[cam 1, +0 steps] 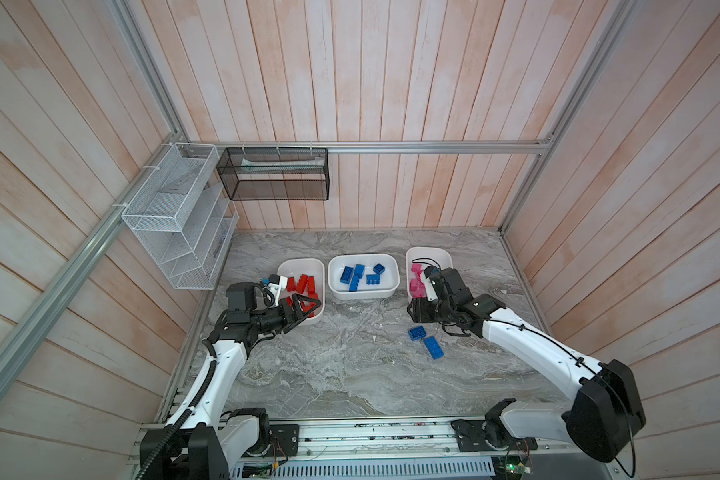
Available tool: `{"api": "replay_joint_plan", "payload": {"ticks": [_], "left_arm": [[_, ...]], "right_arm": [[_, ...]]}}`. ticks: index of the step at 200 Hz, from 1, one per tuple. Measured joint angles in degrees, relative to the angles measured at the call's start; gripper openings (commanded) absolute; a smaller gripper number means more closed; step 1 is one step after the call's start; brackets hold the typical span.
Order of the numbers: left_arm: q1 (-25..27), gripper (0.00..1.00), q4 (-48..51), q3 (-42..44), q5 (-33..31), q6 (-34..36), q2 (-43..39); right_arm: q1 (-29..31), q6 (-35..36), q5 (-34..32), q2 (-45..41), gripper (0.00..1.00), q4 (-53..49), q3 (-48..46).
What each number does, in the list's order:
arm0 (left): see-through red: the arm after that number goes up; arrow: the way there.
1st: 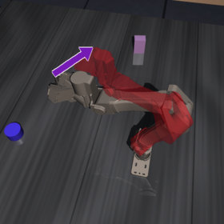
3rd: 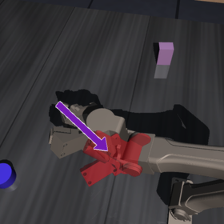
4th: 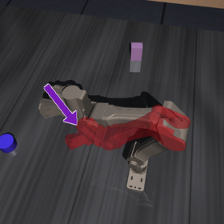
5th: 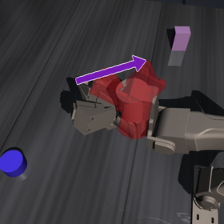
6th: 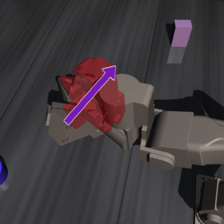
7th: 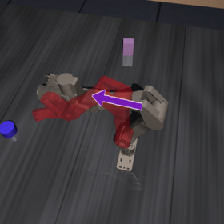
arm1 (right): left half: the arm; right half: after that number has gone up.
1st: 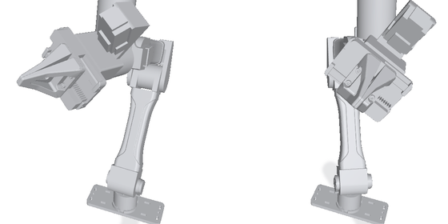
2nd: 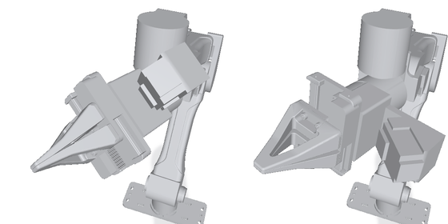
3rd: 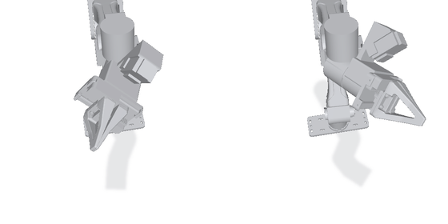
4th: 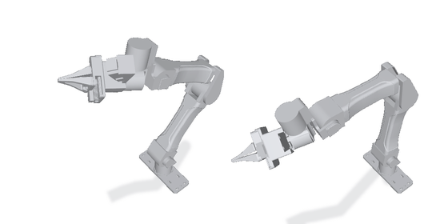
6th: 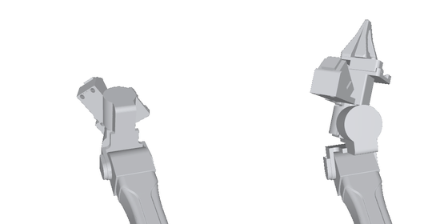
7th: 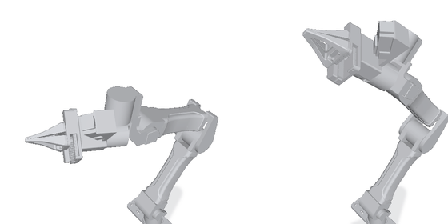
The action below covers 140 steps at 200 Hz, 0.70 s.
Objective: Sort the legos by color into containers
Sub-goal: 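Lower the right gripper onto the blue 2x2 brick on the table, grasp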
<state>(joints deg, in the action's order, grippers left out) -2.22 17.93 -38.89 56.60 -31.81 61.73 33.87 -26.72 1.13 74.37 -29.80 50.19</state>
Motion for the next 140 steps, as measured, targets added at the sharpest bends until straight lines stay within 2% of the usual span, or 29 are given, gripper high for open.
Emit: {"api": "replay_joint_plan", "payload": {"ticks": [37,105,140], "left_arm": [[0.0,0.99,0.0,0.0,0.02,0.33,0.02],[0.0,0.99,-0.5,0.33,0.13,0.61,0.02],[0.0,0.99,-0.5,0.33,0.15,0.79,0.09]], "right_arm": [[3.1,-8.61,-0.39,0.22,0.67,-1.36,-3.04],[6.6,-36.74,-2.03,1.05,0.66,5.51,-6.12],[6.6,-44.44,-3.32,5.86,0.64,6.58,-5.51]]}}
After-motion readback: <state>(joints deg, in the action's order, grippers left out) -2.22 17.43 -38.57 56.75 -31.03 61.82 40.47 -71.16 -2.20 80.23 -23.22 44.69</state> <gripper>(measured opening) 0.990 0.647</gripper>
